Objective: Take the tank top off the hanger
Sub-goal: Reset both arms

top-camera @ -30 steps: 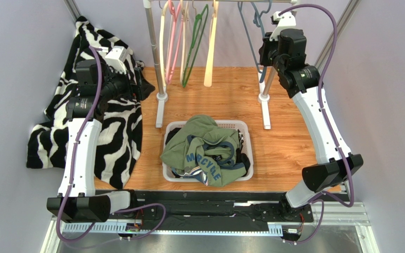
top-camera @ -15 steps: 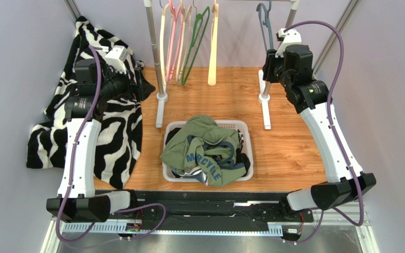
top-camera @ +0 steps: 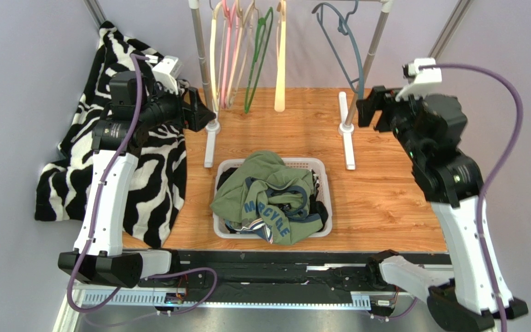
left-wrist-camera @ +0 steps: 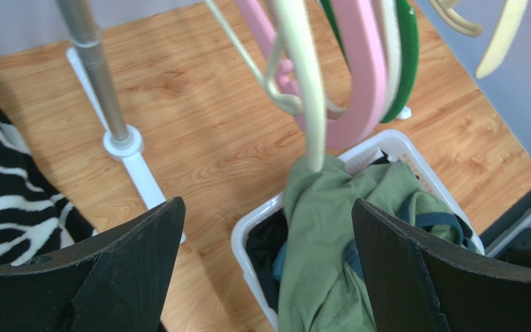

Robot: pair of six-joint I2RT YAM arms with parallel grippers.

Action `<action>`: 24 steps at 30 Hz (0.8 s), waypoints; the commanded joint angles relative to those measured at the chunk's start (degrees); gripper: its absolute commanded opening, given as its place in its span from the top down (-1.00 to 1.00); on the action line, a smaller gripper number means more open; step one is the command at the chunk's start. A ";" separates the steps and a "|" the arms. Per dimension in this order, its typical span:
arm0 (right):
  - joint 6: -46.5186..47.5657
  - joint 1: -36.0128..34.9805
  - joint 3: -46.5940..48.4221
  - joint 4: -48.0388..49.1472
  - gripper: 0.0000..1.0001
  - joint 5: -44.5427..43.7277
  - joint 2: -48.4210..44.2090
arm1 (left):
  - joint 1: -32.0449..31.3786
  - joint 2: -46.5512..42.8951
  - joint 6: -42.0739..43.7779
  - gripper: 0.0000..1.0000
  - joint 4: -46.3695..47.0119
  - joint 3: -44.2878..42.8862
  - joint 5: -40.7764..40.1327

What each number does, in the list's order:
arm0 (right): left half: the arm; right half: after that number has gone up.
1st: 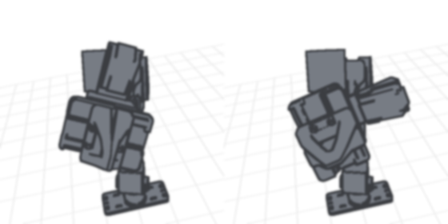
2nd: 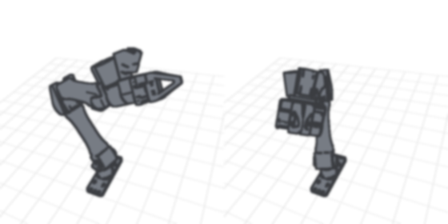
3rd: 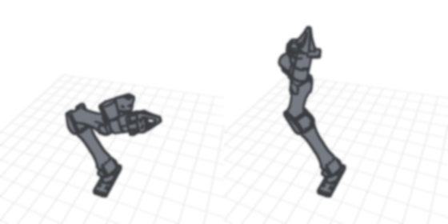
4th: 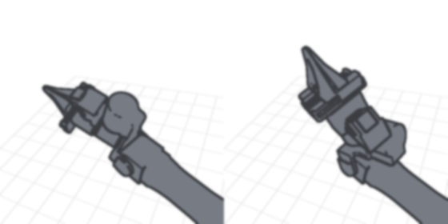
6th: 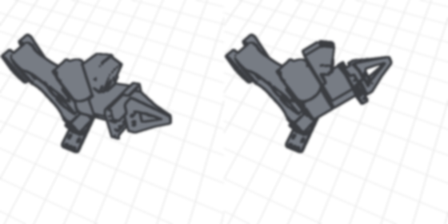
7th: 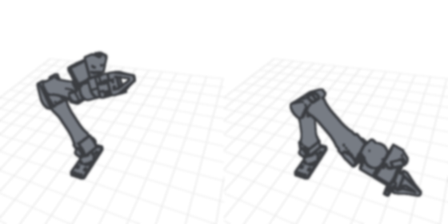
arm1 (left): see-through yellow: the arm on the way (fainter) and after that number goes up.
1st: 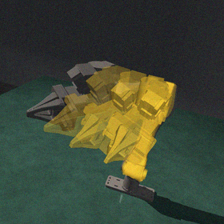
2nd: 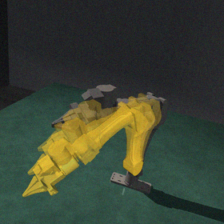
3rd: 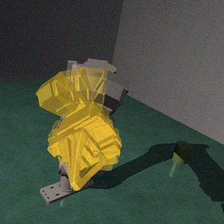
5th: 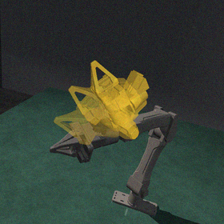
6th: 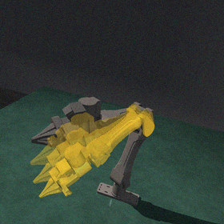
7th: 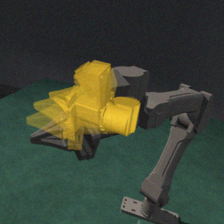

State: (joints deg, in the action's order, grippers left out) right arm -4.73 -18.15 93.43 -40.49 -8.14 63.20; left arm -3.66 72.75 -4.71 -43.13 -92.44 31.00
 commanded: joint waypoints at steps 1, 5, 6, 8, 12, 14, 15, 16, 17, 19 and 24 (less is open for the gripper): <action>2.79 -4.15 -6.40 2.68 -0.50 3.74 -9.13 | -1.79 -0.77 2.07 -0.98 -1.60 -1.42 1.07; 7.36 -11.63 -13.88 2.18 -0.50 0.70 -14.86 | -1.79 1.42 4.09 -0.98 -5.99 -5.01 4.06; 7.63 -13.03 -14.50 1.30 -0.51 -0.55 -15.29 | -1.79 1.52 4.62 -0.98 -7.56 -5.37 4.76; 6.85 -15.51 -15.99 -0.90 -0.52 -3.44 -15.74 | -1.79 0.30 6.03 -0.98 -7.67 -4.94 5.12; 3.17 -15.60 -18.45 -4.06 -0.54 -4.96 -16.88 | -1.88 -2.70 6.38 -0.98 -7.84 -3.36 3.89; 1.31 -15.60 -19.51 -4.51 -0.59 -5.04 -17.49 | -1.79 -4.10 7.43 -0.95 -9.06 -2.57 3.98; 0.61 -15.60 -20.29 -4.60 -0.61 -5.74 -18.28 | -1.88 -4.54 7.96 -0.94 -9.42 -2.30 3.98; -0.27 -15.60 -20.65 -4.77 -0.67 -6.62 -18.64 | -1.88 -5.42 8.31 -0.94 -9.77 -1.61 4.06; -1.32 -15.60 -20.92 -4.86 -0.70 -7.58 -19.07 | -1.88 -5.95 9.27 -0.98 -10.30 -1.16 4.24; -2.56 -15.51 -21.97 -4.60 -0.85 -8.29 -20.48 | -1.79 -7.61 9.54 -0.98 -9.60 0.50 3.98; -3.97 -15.51 -23.46 -3.55 -1.00 -8.91 -23.82 | -1.88 -9.38 8.84 -0.98 -9.60 1.57 3.01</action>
State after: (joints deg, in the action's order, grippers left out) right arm -6.11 -33.36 70.48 -46.46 -15.00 42.30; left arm -5.54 64.82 3.05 -52.75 -91.48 34.04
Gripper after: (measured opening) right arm 0.997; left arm 0.990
